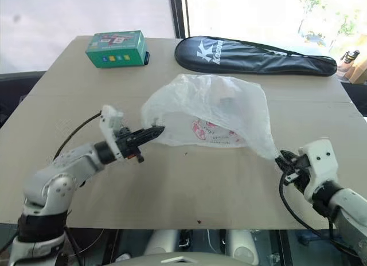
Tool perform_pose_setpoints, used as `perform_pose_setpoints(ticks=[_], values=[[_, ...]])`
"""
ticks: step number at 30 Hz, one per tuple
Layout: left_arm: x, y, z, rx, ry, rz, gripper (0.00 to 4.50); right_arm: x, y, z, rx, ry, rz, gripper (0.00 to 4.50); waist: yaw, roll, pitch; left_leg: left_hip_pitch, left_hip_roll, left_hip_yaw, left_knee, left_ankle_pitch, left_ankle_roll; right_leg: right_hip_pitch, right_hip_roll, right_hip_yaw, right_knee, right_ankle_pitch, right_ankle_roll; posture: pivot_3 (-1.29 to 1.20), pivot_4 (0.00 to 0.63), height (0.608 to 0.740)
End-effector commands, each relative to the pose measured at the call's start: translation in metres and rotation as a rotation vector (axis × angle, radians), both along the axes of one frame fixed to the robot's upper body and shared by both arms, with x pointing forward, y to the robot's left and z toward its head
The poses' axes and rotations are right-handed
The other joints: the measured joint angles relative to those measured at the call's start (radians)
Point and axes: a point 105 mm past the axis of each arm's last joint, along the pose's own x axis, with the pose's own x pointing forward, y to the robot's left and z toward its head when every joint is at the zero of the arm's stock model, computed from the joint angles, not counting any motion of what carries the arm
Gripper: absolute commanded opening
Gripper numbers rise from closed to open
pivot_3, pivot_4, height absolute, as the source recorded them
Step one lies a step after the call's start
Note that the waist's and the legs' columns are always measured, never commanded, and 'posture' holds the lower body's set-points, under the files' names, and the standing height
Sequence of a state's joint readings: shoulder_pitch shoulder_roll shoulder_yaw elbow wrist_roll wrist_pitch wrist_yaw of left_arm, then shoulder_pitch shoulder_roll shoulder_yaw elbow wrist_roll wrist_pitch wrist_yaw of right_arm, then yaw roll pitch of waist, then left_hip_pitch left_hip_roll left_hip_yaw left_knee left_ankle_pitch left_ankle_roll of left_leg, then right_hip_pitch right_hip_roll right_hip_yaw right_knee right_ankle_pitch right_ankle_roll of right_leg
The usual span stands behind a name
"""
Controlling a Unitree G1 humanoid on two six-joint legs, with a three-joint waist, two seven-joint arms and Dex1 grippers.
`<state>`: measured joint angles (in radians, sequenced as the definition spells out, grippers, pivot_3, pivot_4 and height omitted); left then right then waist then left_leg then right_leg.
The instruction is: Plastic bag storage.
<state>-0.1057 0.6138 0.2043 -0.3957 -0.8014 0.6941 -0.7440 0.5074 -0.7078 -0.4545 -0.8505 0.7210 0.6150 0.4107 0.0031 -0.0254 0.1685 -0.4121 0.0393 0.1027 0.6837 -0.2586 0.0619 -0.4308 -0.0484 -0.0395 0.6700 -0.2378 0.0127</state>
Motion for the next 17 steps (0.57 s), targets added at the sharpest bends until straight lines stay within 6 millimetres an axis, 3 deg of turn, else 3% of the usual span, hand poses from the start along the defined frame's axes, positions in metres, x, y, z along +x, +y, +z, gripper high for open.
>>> perform_pose_setpoints(ticks=[1,4,6,11,17], values=[[-0.018,0.005,0.008,0.04,-0.078,-0.065,2.38,-0.012,-0.017,0.013,-0.03,-0.072,0.025,3.32,0.006,0.0,0.0,0.0,0.0,0.0,0.0,0.0,0.0,0.0,0.0,0.0,0.0,0.0,0.0,0.0,0.15,0.74],[-0.034,0.02,-0.006,0.131,-0.071,-0.087,3.52,-0.027,-0.038,0.016,-0.027,-0.052,0.022,4.49,0.008,0.001,-0.001,0.0,0.0,0.0,0.0,-0.001,0.002,0.0,0.0,0.0,-0.002,0.0,-0.001,0.0,0.15,0.74],[-0.046,0.023,-0.015,0.176,-0.059,-0.136,4.39,-0.028,-0.055,0.013,-0.08,-0.028,0.02,4.5,0.009,0.001,-0.002,-0.001,0.001,0.0,-0.002,-0.002,0.002,0.0,0.0,-0.001,-0.005,-0.002,-0.003,0.0,0.15,0.74],[-0.052,0.027,-0.024,0.219,-0.054,-0.144,4.47,-0.018,-0.075,0.002,-0.181,0.025,0.084,4.5,0.011,0.003,-0.004,-0.001,0.001,0.0,-0.001,-0.004,0.001,0.001,-0.002,-0.002,-0.007,-0.002,-0.003,0.0,0.15,0.74],[-0.046,0.018,-0.013,0.197,-0.064,-0.097,4.47,-0.003,-0.08,0.002,-0.215,0.017,0.125,4.5,0.013,0.005,-0.005,-0.002,0.001,-0.002,-0.001,-0.003,0.004,0.001,-0.002,-0.003,-0.007,-0.001,-0.005,0.0,0.15,0.74]])
